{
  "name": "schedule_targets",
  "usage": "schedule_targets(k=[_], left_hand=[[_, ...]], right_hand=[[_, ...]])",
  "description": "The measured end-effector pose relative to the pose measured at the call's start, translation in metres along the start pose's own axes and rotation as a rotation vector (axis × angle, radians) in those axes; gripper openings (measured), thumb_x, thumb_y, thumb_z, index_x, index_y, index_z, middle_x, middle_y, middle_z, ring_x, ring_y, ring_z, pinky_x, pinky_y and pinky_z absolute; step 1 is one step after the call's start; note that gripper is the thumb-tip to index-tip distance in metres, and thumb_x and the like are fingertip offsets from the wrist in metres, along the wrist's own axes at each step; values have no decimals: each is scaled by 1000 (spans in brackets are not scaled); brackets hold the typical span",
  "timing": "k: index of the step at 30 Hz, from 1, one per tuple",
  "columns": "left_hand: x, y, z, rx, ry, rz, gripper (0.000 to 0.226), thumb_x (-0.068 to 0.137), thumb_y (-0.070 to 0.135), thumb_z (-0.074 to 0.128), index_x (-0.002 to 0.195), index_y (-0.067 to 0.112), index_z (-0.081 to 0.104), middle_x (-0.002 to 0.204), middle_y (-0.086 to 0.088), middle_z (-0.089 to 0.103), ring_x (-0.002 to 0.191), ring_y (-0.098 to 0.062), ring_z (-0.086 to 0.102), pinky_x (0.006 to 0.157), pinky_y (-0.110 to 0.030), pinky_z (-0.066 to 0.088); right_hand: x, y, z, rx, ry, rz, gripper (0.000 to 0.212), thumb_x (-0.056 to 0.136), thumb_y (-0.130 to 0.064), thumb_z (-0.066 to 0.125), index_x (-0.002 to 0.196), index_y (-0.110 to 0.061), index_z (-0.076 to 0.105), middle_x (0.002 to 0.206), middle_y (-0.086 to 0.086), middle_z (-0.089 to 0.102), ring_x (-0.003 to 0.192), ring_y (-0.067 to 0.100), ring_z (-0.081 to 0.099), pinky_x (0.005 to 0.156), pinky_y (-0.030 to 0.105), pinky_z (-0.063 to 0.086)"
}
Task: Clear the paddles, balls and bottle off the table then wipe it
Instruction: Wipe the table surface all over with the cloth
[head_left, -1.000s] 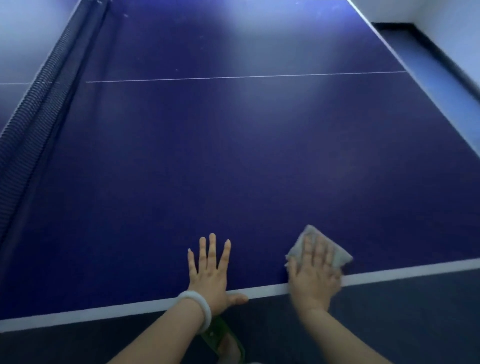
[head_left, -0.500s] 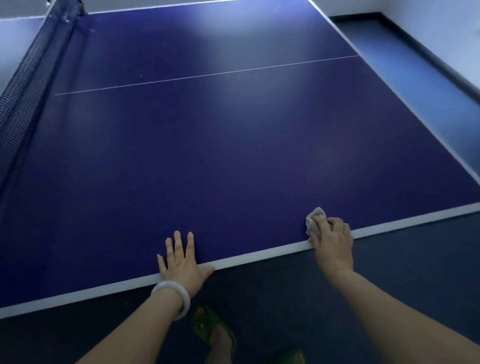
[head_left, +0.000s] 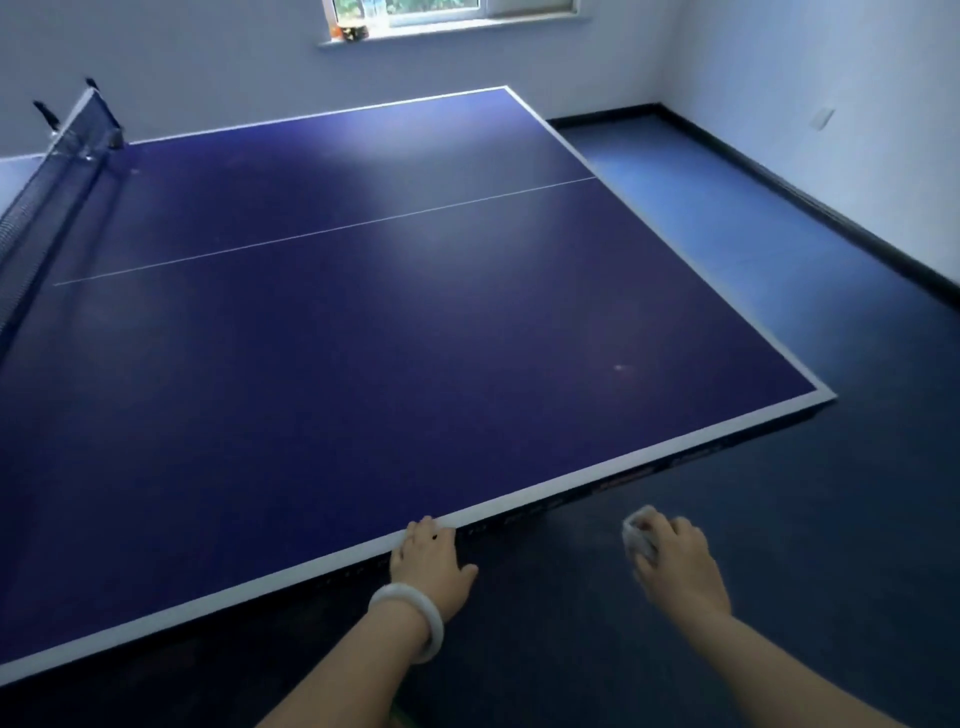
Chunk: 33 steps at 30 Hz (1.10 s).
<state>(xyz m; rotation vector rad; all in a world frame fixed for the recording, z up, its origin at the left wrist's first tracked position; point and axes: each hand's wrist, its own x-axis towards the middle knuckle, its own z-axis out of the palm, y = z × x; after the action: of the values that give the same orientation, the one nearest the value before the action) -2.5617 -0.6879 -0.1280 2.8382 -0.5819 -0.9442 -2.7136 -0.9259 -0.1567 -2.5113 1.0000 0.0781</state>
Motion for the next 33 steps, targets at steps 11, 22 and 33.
schedule_targets(k=[11,22,33], left_hand=[[3,183,-2,86,-64,374,49,98,42,48,141,19,41,143,-2,40,129,-23,44,108,-39,35],[71,361,-27,141,-54,540,44,100,40,46,137,17,45,136,-5,46,121,-25,50,104,-42,39],[182,544,-67,205,-126,578,34,101,35,40,128,16,51,127,-6,58,113,-29,56,100,-42,39]], right_hand=[[6,77,-83,187,105,-1,23,93,-30,58,115,-35,55,102,-7,47,100,12,42,85,30,47],[99,169,-168,169,218,64,31,88,-29,65,117,-32,56,99,-7,44,100,12,40,81,28,42],[252,268,-262,69,117,53,35,90,-32,61,123,-32,53,101,-6,45,103,13,42,84,29,47]])
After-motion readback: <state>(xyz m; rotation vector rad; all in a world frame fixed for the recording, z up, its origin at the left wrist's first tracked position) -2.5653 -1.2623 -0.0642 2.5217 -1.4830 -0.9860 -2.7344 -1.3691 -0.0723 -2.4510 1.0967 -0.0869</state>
